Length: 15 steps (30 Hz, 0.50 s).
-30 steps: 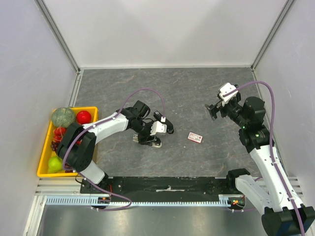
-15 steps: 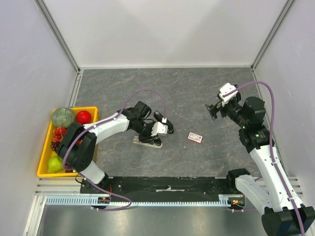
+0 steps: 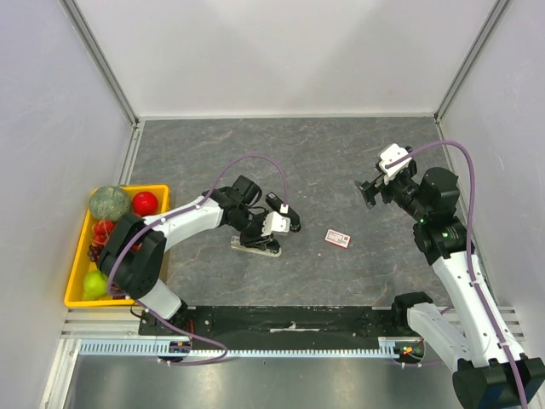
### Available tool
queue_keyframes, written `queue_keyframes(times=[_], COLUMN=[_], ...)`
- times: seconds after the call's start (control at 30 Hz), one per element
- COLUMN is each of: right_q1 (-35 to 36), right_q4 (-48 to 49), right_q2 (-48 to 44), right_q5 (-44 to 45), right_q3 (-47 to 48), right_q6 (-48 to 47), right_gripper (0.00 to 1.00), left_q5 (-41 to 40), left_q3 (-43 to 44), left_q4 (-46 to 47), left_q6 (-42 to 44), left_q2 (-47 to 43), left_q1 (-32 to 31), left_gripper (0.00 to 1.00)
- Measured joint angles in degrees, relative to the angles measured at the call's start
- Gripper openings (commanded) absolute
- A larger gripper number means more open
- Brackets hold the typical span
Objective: Load the staples into the stapler
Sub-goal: Pick up the stapler from the center of the board.
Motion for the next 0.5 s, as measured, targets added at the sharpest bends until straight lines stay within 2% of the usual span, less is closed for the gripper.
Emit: queue_keyframes(times=[0.33, 0.5], right_q1=[0.0, 0.0], right_q4=[-0.24, -2.16], right_q2=[-0.02, -0.07], right_q5=[-1.46, -7.89], right_q3=[-0.02, -0.52], right_q6=[-0.72, -3.26], right_gripper=[0.98, 0.98], left_q5=[2.03, 2.91], left_q3=[-1.97, -2.32], left_q4=[-0.37, -0.28], left_q6=[-1.27, -2.29], left_q2=[-6.91, -9.49], left_q1=[-0.09, -0.17], left_gripper=[0.02, 0.02])
